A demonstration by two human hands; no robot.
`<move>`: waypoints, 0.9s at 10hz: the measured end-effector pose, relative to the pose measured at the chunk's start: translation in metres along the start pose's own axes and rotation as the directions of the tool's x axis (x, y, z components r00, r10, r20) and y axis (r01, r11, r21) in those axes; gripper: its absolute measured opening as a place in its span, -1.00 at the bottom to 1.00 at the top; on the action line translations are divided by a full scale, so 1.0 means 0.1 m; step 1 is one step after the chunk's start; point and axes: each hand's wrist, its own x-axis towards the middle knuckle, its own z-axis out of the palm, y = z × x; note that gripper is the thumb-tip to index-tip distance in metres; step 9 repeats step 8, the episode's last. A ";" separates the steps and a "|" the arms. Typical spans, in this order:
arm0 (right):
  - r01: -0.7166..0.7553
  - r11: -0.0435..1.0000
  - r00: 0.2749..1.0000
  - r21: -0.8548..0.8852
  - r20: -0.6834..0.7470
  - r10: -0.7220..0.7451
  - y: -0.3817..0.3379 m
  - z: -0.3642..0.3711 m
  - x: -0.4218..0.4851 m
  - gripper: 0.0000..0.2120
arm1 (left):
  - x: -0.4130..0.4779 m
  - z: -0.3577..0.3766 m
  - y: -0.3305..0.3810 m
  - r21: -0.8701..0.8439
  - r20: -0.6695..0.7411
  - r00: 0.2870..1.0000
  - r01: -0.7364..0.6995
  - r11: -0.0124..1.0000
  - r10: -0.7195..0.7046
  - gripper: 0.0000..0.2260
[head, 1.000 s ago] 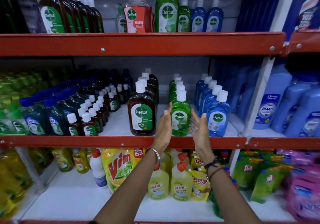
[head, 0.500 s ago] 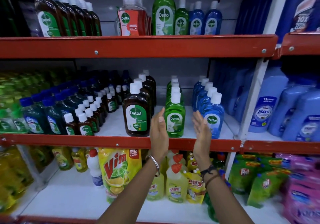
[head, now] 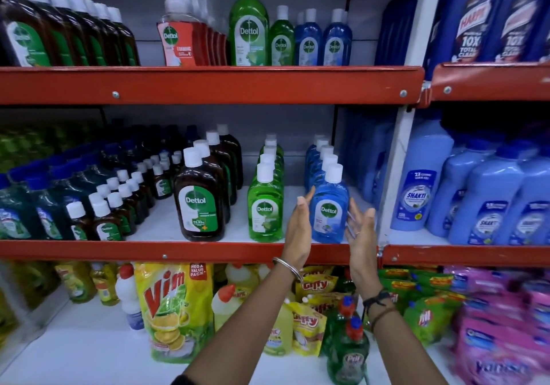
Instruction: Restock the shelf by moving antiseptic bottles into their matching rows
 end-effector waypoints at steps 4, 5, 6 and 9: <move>-0.052 0.989 0.992 0.138 0.124 0.035 0.03 -0.18 0.30 -0.41 | -0.07 0.07 -0.09 0.068 -0.104 0.993 -0.054 0.996 0.061 -0.55; -0.044 0.988 0.992 0.146 0.126 0.025 0.04 -0.19 0.30 -0.43 | -0.07 0.07 -0.09 0.066 -0.104 0.993 -0.051 0.997 0.058 -0.52; -0.050 0.991 0.994 0.126 0.106 0.036 0.00 -0.17 0.27 -0.49 | -0.07 0.07 -0.10 0.081 -0.096 0.994 -0.043 0.996 0.051 -0.52; -0.031 0.993 0.996 0.110 0.081 0.022 -0.05 -0.14 0.22 -0.51 | -0.07 0.07 -0.08 0.075 -0.091 0.995 -0.043 0.996 0.049 -0.53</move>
